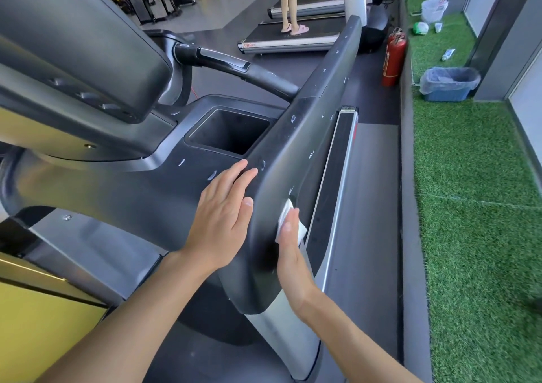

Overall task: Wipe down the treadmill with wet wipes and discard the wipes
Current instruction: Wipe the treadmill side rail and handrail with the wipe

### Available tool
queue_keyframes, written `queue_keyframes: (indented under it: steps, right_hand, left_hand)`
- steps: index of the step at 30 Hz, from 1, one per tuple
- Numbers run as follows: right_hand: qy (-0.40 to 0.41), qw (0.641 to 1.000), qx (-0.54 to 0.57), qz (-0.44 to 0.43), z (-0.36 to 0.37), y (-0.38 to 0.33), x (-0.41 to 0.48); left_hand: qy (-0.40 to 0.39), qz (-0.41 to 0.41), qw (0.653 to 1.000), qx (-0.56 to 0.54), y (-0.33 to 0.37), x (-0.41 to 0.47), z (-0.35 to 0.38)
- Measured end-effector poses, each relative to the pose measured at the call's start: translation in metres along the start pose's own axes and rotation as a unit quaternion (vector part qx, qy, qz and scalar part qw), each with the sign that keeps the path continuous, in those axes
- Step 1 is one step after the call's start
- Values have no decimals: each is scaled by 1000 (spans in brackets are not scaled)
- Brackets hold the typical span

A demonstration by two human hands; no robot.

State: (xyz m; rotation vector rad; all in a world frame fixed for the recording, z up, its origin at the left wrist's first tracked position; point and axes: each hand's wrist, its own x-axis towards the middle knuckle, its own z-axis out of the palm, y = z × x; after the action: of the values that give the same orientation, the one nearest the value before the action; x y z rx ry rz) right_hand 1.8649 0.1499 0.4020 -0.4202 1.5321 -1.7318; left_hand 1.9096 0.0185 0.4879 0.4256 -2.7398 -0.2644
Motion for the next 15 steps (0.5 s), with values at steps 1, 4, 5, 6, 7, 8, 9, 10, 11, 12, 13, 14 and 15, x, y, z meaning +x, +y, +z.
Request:
queue_keyframes:
  steps: [1, 4, 5, 6, 7, 8, 9, 10, 11, 12, 13, 14, 15]
  right_hand:
    - [1, 1000, -10, -16, 3, -2, -4]
    - [28, 1000, -12, 0, -2, 9, -4]
    - [35, 999, 5, 32, -6, 12, -2]
    - [41, 996, 25, 70, -8, 15, -1]
    - [46, 993, 37, 102, -9, 15, 0]
    - [48, 990, 43, 122, -10, 16, 2]
    - [46, 990, 36, 129, -10, 16, 2]
    - [45, 990, 28, 128, -8, 14, 2]
    - [42, 993, 18, 105, -6, 11, 0]
    - [37, 997, 7, 67, -2, 10, -2]
    - [30, 999, -10, 25, 3, 7, -6]
    - [24, 999, -26, -2, 7, 4, -12]
    - [20, 999, -41, -17, 9, 6, -16]
  left_hand:
    - [-2, 1, 1000, -2, 0, 0, 0]
    - [-8, 1, 1000, -10, 0, -1, -1]
    - [-8, 1, 1000, -12, 0, -1, -1]
    - [-9, 0, 1000, -15, 0, -1, -1]
    - [-9, 0, 1000, -17, 0, -1, -1]
    - [-9, -1, 1000, -19, 0, 0, -2]
    - [-8, -2, 1000, -20, 0, 0, -2]
    - [-9, -3, 1000, -22, 0, 0, -2]
    - [-11, -4, 1000, -26, 0, 0, -2]
    - [-13, -8, 999, -34, 0, 0, -3]
    - [-16, -10, 999, -45, 0, 0, -4]
    - [-22, -13, 998, -59, 1, 0, -6]
    - [-34, -12, 997, -71, 0, 0, -9]
